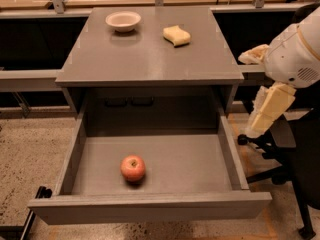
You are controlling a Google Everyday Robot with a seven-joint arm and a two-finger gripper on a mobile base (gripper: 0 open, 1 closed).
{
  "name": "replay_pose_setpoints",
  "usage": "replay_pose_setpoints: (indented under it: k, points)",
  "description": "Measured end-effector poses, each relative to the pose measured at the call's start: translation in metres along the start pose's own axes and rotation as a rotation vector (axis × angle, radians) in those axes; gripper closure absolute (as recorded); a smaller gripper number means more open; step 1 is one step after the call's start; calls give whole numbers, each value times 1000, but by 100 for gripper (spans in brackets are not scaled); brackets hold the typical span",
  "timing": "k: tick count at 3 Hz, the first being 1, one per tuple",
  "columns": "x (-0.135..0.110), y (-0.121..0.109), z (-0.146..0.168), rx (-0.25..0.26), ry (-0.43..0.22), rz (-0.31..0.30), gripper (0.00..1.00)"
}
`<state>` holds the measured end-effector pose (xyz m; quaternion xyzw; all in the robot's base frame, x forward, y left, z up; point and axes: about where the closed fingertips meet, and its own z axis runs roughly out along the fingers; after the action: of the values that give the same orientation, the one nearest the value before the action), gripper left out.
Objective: Pick apple from top drawer and place on counter
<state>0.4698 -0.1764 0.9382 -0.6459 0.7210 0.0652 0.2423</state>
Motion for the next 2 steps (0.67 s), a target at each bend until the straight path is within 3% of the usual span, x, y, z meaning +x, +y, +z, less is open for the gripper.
replay_pose_setpoints:
  k: [2]
  points:
    - [5,2,2,-2,19,15,0]
